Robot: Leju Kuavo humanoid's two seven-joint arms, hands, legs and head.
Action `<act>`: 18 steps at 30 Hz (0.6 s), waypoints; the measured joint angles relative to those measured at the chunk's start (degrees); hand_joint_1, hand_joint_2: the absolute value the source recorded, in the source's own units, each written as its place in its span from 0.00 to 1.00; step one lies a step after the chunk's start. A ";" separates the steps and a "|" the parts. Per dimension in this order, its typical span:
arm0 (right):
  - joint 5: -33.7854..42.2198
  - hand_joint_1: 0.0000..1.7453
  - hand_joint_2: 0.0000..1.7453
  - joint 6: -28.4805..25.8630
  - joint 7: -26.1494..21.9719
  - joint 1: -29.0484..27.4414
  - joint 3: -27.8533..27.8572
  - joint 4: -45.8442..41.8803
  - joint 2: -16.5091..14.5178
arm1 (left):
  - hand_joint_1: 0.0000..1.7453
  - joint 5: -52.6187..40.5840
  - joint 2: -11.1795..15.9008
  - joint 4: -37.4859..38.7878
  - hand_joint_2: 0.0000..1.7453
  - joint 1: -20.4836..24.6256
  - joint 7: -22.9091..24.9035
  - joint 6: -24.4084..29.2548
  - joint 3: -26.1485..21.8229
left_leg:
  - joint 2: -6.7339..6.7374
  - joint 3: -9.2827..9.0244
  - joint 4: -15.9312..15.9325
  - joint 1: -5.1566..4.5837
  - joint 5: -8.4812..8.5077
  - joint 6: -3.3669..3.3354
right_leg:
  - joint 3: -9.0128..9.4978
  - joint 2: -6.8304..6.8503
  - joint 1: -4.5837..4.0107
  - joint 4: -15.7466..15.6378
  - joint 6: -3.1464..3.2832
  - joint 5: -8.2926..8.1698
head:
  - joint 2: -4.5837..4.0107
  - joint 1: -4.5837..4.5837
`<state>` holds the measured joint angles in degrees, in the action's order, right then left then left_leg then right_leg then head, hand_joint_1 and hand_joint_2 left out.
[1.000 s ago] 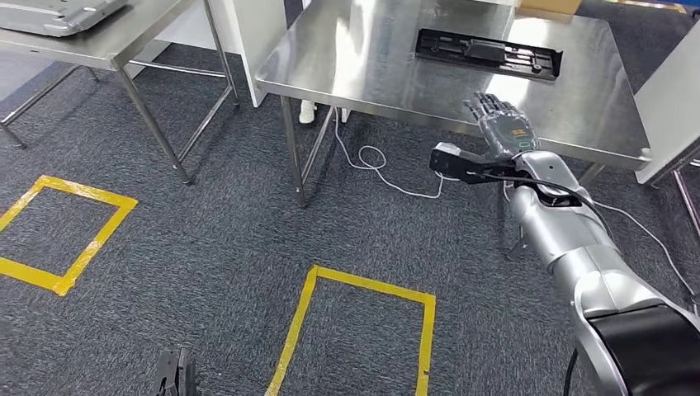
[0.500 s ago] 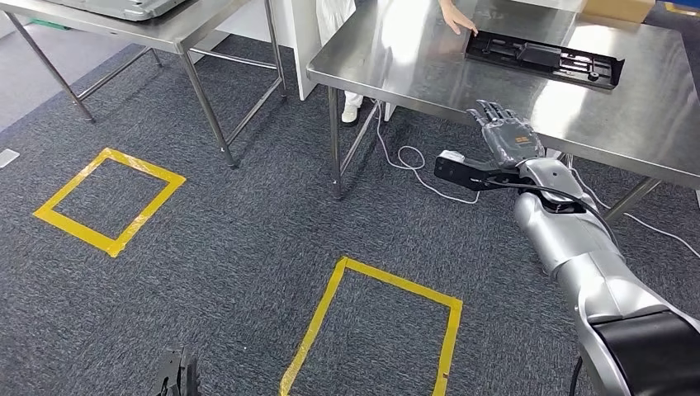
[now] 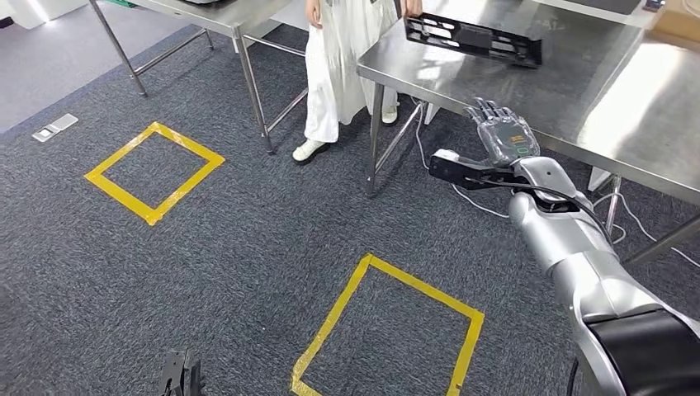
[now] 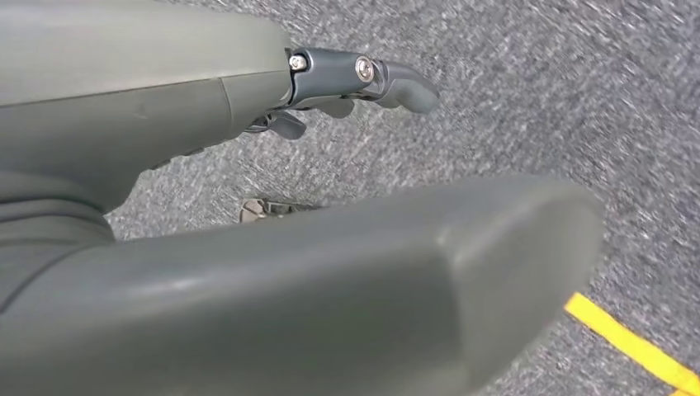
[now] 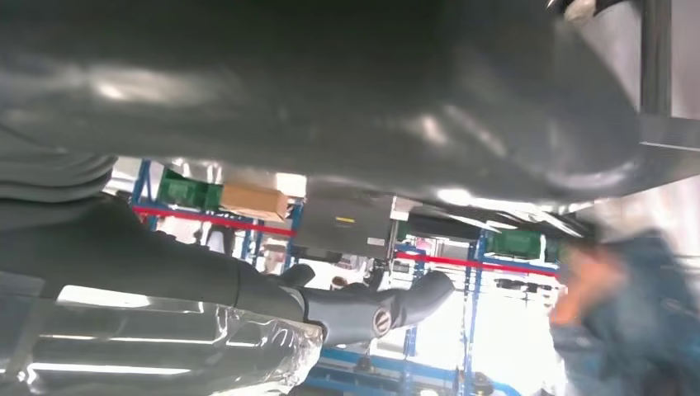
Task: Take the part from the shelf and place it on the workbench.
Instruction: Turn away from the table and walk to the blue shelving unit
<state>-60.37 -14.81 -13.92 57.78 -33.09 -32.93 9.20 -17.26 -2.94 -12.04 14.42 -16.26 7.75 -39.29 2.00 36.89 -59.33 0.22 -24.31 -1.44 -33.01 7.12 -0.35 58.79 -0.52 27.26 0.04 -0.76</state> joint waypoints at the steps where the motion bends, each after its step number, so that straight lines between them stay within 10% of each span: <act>1: -0.22 0.00 0.00 -0.44 1.21 0.01 0.23 0.46 -0.13 | 0.00 -0.11 -0.05 0.00 0.00 0.02 0.05 0.04 -0.01 | -0.56 -0.03 0.33 0.09 0.29 -0.39 | -0.17 -0.59 0.03 0.40 -0.30 0.36 | -0.01 0.04; 4: 0.85 0.00 0.00 -2.53 5.35 -0.55 1.99 3.33 0.50 | 0.00 -0.29 -0.26 0.00 0.00 0.23 0.20 0.20 -0.05 | -2.53 0.09 0.94 0.37 1.08 -1.44 | -3.41 -5.31 0.66 7.78 -0.35 4.12 | -0.01 0.20; 7: 5.26 0.00 0.00 -4.40 10.59 -4.39 5.53 7.39 1.65 | 0.00 -1.66 -0.48 0.01 0.00 0.13 0.77 0.55 -0.03 | -5.18 0.41 0.92 0.42 1.43 -1.58 | -7.08 -6.81 1.07 15.77 -0.81 6.73 | -0.01 0.28; 11: 15.00 0.00 0.00 -6.62 15.00 -15.51 13.88 12.00 2.04 | 0.00 -5.82 -0.60 0.04 0.00 -0.02 2.94 -0.50 0.89 | -8.86 0.52 0.83 0.74 1.81 -0.88 | -0.49 -8.64 1.40 2.79 -2.37 1.63 | -0.01 0.36; 15: 17.65 0.00 0.00 -8.71 15.64 -23.59 20.53 14.46 1.37 | 0.00 -6.73 -0.47 0.04 0.00 -0.45 3.64 -0.86 1.63 | -10.43 1.27 0.99 0.50 2.32 0.38 | 0.87 -8.74 1.10 -0.32 -1.18 0.25 | 0.00 0.30; 18: 20.00 0.00 0.00 -7.24 17.49 -27.70 23.82 15.38 0.49 | 0.00 -6.48 -0.27 0.04 0.00 -0.64 4.02 -0.46 1.66 | -6.36 2.96 -2.83 0.31 -0.54 0.88 | 0.97 -7.18 1.66 -0.68 0.41 -0.14 | 0.00 0.03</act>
<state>-40.38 -22.05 3.58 30.08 -9.27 -17.55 9.68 -23.74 -3.21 -12.00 13.78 -12.24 7.29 -37.63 -4.36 39.84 -62.16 0.53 -24.85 -0.56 -32.05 -0.07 1.31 58.11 -0.11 27.12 0.04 -0.73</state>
